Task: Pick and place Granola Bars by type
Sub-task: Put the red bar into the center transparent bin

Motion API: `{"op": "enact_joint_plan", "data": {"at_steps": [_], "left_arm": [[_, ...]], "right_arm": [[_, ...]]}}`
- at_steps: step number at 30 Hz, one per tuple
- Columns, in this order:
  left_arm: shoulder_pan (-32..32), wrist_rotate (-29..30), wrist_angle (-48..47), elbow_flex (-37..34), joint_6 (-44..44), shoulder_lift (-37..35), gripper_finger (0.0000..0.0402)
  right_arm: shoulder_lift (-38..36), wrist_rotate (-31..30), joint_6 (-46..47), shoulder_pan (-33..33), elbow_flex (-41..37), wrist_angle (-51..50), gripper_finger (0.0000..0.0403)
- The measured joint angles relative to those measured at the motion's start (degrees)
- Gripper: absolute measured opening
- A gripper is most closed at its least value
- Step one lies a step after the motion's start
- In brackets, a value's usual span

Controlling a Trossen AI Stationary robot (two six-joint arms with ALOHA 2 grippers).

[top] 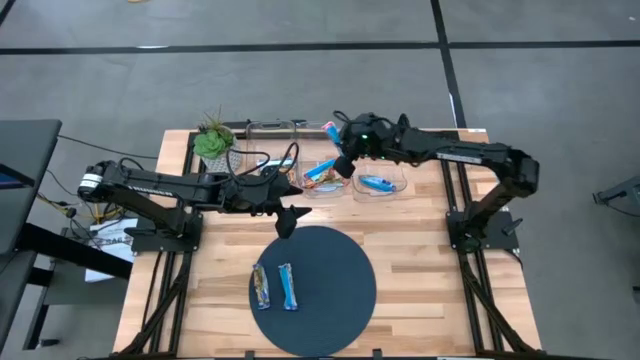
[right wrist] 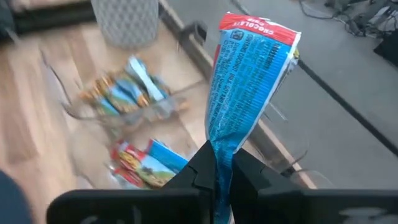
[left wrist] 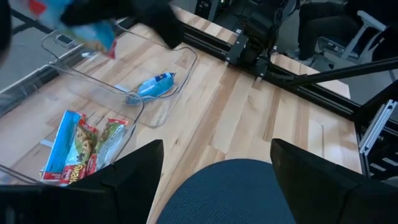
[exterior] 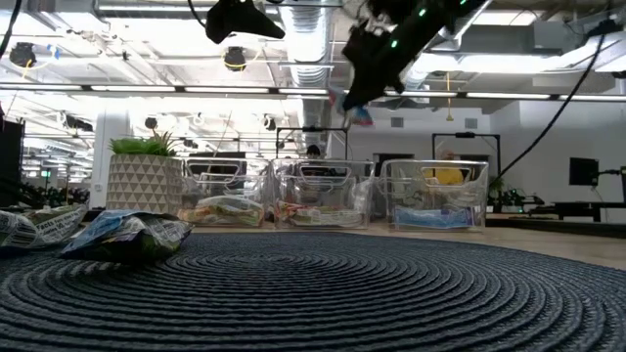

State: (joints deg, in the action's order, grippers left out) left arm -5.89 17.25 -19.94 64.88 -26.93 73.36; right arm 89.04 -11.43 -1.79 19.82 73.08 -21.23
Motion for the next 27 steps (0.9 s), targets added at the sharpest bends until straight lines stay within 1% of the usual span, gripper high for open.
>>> {"op": "enact_joint_plan", "data": {"at_steps": [6, 13, 17, 19, 23, 27], "left_arm": [[0.0, 0.1, -0.1, 0.0, -0.1, 0.0, 0.0290], [0.0, 0.0, -0.3, 0.0, -1.9, 0.0, 0.0290], [0.0, 0.0, -0.3, 0.0, -2.1, 0.0, 0.0290], [0.0, 0.0, -0.2, 0.0, -2.1, 0.0, 0.0290], [0.0, 0.0, -0.4, 0.0, -2.2, 0.0, 0.0290], [0.0, 0.0, -0.4, 0.0, -2.3, 0.0, 0.0290]], "right_arm": [[7.3, 0.8, -10.0, 0.7, 4.2, -2.3, 0.0013], [15.4, 0.5, -21.2, 0.7, 11.6, -6.0, 0.0013], [19.2, -1.5, -26.3, 0.7, 15.5, -9.1, 0.0013], [21.1, -2.7, -27.9, 0.5, 17.3, -10.1, 0.0013], [24.0, -3.1, -29.0, 0.4, 19.3, -13.7, 0.0013], [26.1, -3.8, -29.8, 0.1, 19.9, -16.3, 0.0015]]}}
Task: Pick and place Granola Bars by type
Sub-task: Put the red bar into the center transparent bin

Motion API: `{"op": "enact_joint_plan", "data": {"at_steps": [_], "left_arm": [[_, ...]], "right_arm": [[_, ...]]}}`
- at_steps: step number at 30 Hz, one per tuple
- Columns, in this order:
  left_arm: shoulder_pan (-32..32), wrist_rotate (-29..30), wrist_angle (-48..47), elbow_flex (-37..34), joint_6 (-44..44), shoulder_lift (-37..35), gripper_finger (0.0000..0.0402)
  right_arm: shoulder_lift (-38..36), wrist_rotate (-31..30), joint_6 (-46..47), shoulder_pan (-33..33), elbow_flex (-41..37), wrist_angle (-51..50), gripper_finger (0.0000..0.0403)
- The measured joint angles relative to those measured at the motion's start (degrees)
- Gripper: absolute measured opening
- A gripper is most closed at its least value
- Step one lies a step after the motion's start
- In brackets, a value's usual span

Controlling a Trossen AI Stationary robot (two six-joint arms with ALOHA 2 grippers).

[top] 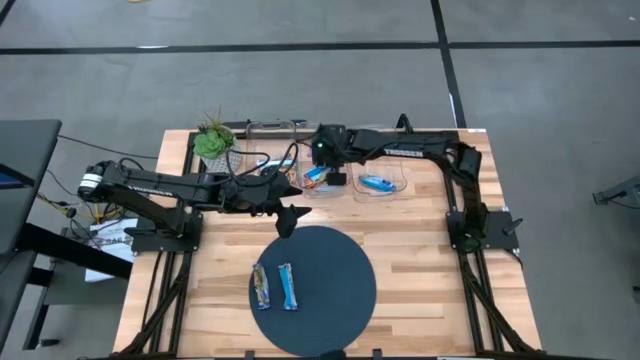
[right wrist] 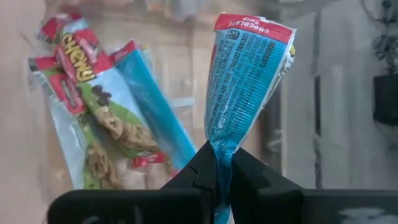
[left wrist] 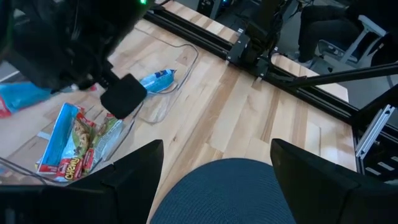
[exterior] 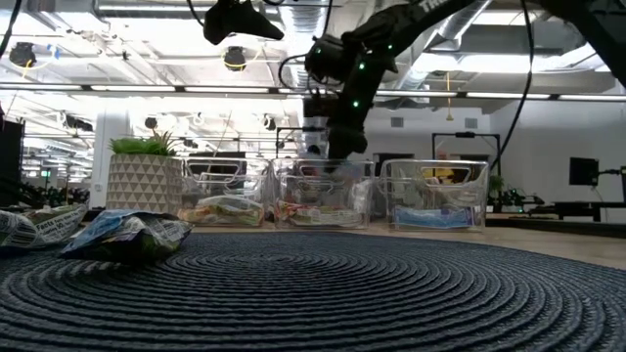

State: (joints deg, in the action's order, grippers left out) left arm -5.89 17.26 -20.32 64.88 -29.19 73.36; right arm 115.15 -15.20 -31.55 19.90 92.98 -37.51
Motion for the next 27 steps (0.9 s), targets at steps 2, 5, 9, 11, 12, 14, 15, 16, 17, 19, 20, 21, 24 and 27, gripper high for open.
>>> {"op": "enact_joint_plan", "data": {"at_steps": [2, 5, 9, 11, 12, 14, 15, 16, 17, 19, 20, 21, 24, 27], "left_arm": [[0.0, 0.0, 0.0, 0.0, 0.0, 0.0, 0.0290], [0.0, 0.0, 0.0, 0.0, 0.0, 0.0, 0.0290], [0.0, 0.0, 0.0, 0.0, 0.0, 0.0, 0.0290], [0.0, 0.0, 0.0, 0.0, 0.0, 0.0, 0.0290], [0.0, 0.0, 0.0, 0.0, 0.0, 0.0, 0.0290], [0.0, 0.0, 0.0, 0.0, 0.0, 0.0, 0.0290], [0.0, 0.0, 0.0, 0.0, 0.0, 0.0, 0.0290], [0.0, 0.0, 0.0, 0.0, 0.0, 0.0, 0.0290], [0.0, 0.0, 0.0, 0.0, 0.0, 0.0, 0.0290], [0.0, 0.0, 0.0, 0.0, 0.0, 0.0, 0.0290], [0.0, 0.1, 0.0, 0.0, 0.0, 0.0, 0.0290], [0.0, 0.1, 0.0, 0.0, 0.0, 0.0, 0.0290], [0.0, 0.1, 0.0, 0.0, 0.0, 0.0, 0.0290], [0.0, 0.1, 0.1, 0.0, 0.0, 0.0, 0.0290]], "right_arm": [[0.6, 0.1, 0.0, -0.4, 0.0, -1.6, 0.0014], [0.5, 0.4, -0.5, -1.0, -0.2, -1.3, 0.0013], [0.5, 0.5, -2.0, -1.8, -0.5, -0.8, 0.0013], [0.5, 0.6, -2.9, -2.0, -0.5, -1.1, 0.0013], [0.5, 0.9, -3.0, -2.0, -0.5, -1.6, 0.0013], [0.5, 2.0, -3.0, -2.3, -0.6, -1.9, 0.0014], [0.5, 2.7, -3.0, -2.3, -0.6, -1.9, 0.0015], [0.5, 3.1, -3.0, -2.5, -0.6, -2.0, 0.0015], [0.5, 3.1, -3.0, -2.6, -0.6, -2.1, 0.0016], [0.5, 3.2, -3.0, -2.9, -0.6, -2.1, 0.0017], [0.5, 3.3, -3.0, -3.1, -0.6, -2.1, 0.0016], [0.5, 3.3, -3.0, -3.2, -0.6, -2.1, 0.0016], [0.5, 3.3, -3.0, -3.6, -0.6, -1.6, 0.0014], [0.5, 3.3, -3.0, -3.8, -0.6, -0.7, 0.0014]]}}
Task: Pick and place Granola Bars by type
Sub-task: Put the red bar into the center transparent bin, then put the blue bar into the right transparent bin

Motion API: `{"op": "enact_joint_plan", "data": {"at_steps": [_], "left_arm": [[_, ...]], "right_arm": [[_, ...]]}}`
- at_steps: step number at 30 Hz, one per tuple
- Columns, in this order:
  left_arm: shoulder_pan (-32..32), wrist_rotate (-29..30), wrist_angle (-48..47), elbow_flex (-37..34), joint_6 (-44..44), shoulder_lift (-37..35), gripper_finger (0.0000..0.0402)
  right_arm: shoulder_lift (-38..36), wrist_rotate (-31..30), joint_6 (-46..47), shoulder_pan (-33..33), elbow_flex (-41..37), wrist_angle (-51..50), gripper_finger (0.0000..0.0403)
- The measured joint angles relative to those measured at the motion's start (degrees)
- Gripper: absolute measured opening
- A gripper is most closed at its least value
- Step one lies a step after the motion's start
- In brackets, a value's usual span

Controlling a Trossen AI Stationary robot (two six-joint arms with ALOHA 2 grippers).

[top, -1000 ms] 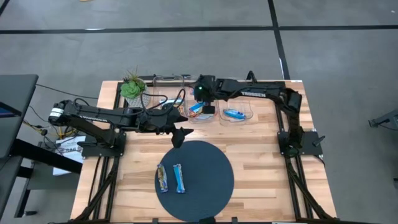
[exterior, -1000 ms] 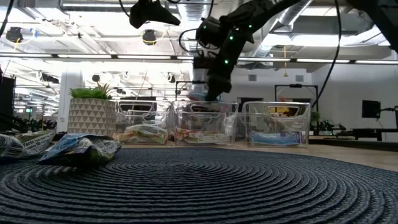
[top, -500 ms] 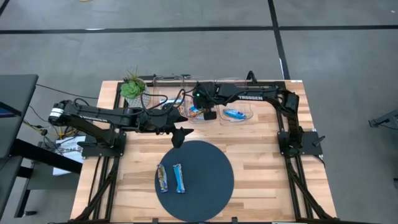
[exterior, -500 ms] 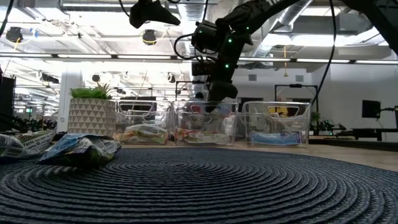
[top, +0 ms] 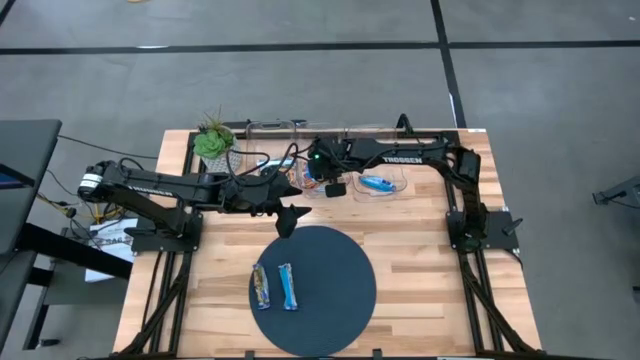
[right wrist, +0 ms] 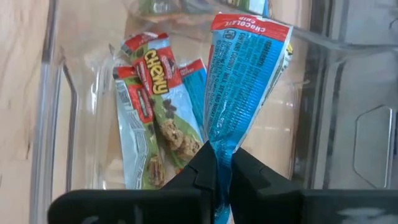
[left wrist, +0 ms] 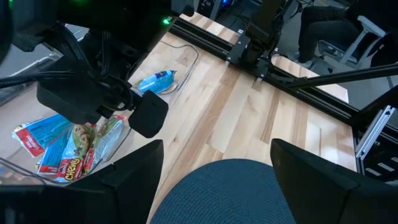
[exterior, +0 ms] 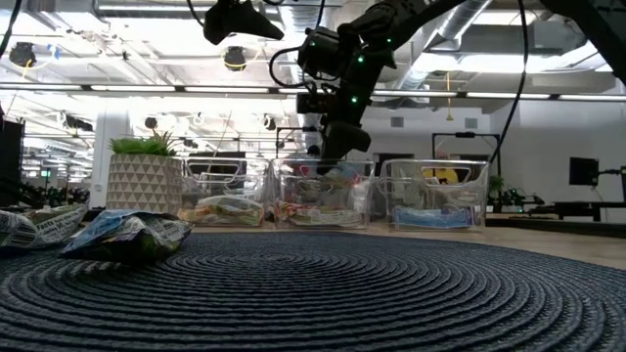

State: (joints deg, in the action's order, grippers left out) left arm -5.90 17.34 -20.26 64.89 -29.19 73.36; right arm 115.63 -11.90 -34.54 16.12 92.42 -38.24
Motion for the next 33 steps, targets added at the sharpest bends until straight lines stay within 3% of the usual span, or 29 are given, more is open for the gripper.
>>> {"op": "enact_joint_plan", "data": {"at_steps": [13, 25, 28, 33], "left_arm": [[0.0, 0.0, 0.0, 0.0, 0.0, 0.0, 0.0290], [0.0, 0.0, 0.0, 0.0, -2.3, 0.0, 0.0290], [0.0, 0.0, 0.0, 0.0, -2.3, 0.0, 0.0290], [0.0, 0.1, 0.2, 0.0, -2.3, 0.0, 0.0290]], "right_arm": [[0.0, -0.2, 0.5, 0.0, 0.0, -0.9, 0.0079], [-0.9, 0.0, 10.1, 0.0, 0.0, -1.1, 0.0087], [-2.6, 2.9, 12.6, 0.5, -0.1, -2.2, 0.0087], [-8.0, 13.2, 16.0, 1.4, -0.1, -1.6, 0.0087]]}}
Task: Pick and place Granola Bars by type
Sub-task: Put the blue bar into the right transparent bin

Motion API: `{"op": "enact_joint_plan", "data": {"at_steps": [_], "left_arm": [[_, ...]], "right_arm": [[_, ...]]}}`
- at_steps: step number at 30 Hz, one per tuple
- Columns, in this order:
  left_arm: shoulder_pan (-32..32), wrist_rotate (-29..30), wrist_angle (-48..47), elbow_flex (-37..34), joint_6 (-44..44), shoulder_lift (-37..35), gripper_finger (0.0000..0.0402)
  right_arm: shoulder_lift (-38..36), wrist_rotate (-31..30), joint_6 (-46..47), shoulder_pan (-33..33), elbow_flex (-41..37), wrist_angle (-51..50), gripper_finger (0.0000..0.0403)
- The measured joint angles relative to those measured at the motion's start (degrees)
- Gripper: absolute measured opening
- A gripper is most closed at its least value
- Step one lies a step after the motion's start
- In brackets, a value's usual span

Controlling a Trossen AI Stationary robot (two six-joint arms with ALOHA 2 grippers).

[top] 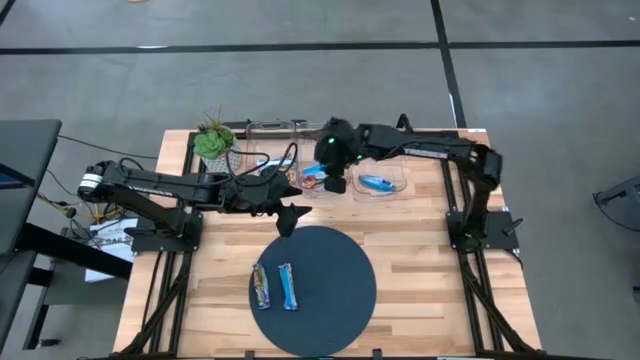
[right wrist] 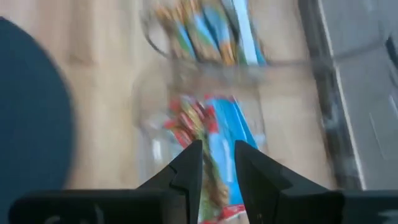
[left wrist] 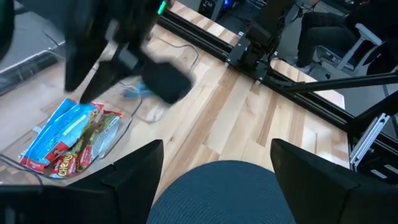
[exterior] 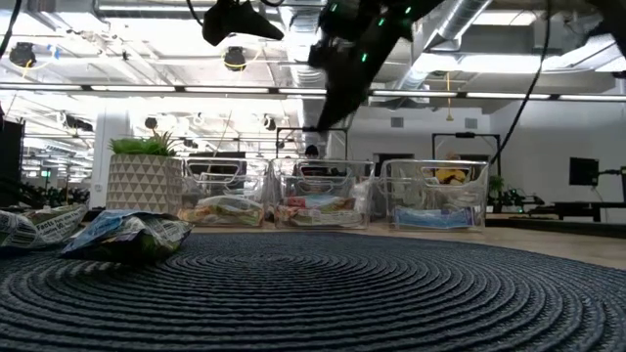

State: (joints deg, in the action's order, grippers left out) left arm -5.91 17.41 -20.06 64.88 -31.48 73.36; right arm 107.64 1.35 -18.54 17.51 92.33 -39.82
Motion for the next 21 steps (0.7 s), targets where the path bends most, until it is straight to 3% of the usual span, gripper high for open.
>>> {"op": "enact_joint_plan", "data": {"at_steps": [4, 10, 21], "left_arm": [[0.0, 0.9, 0.0, 0.0, 0.0, 0.0, 0.0290], [0.0, 1.1, 0.1, 0.0, 0.0, 0.0, 0.0290], [0.0, 1.3, 0.0, 0.0, 0.1, 0.0, 0.0290]], "right_arm": [[-5.6, 4.4, 1.2, 0.3, -0.1, 0.5, 0.0087], [-16.0, 4.7, 2.9, -1.5, -5.4, 4.7, 0.0087], [-38.0, 4.8, 12.0, -5.7, -29.4, 14.5, 0.0087]]}}
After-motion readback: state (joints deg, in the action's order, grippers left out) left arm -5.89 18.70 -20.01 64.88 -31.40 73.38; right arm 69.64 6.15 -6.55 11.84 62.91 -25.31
